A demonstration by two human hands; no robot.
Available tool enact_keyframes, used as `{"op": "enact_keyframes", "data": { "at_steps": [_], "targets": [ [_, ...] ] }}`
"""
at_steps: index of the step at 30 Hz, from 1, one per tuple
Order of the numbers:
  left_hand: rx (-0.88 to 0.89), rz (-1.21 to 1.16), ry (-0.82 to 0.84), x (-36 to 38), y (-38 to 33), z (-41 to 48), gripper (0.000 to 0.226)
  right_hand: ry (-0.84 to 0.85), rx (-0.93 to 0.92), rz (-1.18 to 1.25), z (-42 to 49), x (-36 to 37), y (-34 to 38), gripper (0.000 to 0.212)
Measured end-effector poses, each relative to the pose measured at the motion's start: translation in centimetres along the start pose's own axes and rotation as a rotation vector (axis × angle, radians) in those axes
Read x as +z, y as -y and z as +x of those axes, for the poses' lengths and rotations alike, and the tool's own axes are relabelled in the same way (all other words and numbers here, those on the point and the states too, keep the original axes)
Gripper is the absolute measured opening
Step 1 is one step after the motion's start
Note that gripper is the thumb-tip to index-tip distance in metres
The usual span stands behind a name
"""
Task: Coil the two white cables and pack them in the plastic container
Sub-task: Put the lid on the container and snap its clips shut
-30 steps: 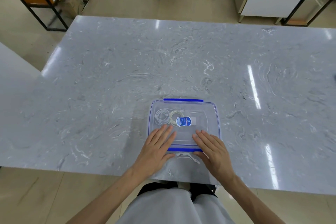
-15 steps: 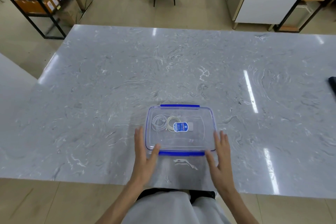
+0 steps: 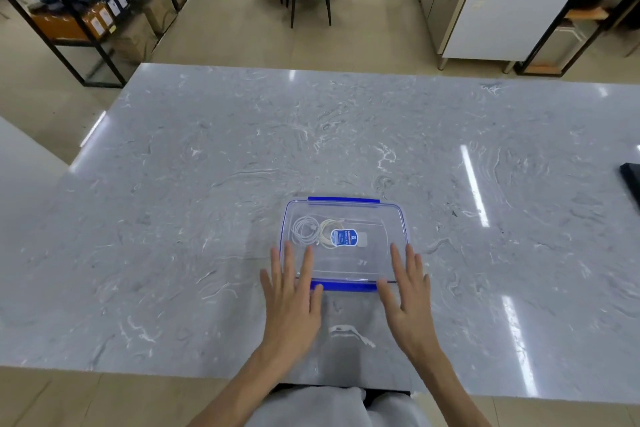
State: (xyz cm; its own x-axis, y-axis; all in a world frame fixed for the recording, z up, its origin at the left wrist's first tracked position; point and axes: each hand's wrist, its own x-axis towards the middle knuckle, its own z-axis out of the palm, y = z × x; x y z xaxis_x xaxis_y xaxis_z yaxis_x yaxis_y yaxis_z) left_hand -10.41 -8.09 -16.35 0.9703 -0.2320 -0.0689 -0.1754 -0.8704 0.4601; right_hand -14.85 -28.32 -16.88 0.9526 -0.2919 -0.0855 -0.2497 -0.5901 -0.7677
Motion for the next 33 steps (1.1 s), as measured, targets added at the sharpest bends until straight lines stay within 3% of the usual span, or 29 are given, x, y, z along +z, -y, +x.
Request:
{"op": "enact_keyframes", "data": {
  "at_steps": [3,6,12,20,29,31,33],
  "targets": [
    [0.112,0.24,0.051,0.9,-0.8,-1.5,0.066,0.029,-0.158,-0.505,-1.9,1.7,-0.1,0.059],
    [0.122,0.331,0.12,1.7,-0.1,-0.1,0.075,-0.003,-0.185,-0.686,-0.9,2.6,-0.5,0.066],
    [0.137,0.336,0.08,2.1,0.7,8.9,0.077,-0.013,-0.125,-0.699,7.8,3.6,-0.1,0.067],
    [0.061,0.399,0.213,-0.1,-1.1,20.8,0.088,0.117,-0.059,-0.739,19.6,2.1,2.2,0.07],
    [0.046,0.409,0.349,-2.6,-2.1,23.1,0.084,0.279,-0.022,-0.826,22.5,-0.2,4.8,0.065],
    [0.074,0.395,0.301,-3.8,-2.1,23.2,0.079,0.261,-0.029,-0.796,22.8,-1.3,5.7,0.067],
    [0.062,0.365,0.19,-4.2,-1.4,22.5,0.083,0.134,-0.08,-0.775,21.9,-1.5,5.7,0.072]
  ]
}}
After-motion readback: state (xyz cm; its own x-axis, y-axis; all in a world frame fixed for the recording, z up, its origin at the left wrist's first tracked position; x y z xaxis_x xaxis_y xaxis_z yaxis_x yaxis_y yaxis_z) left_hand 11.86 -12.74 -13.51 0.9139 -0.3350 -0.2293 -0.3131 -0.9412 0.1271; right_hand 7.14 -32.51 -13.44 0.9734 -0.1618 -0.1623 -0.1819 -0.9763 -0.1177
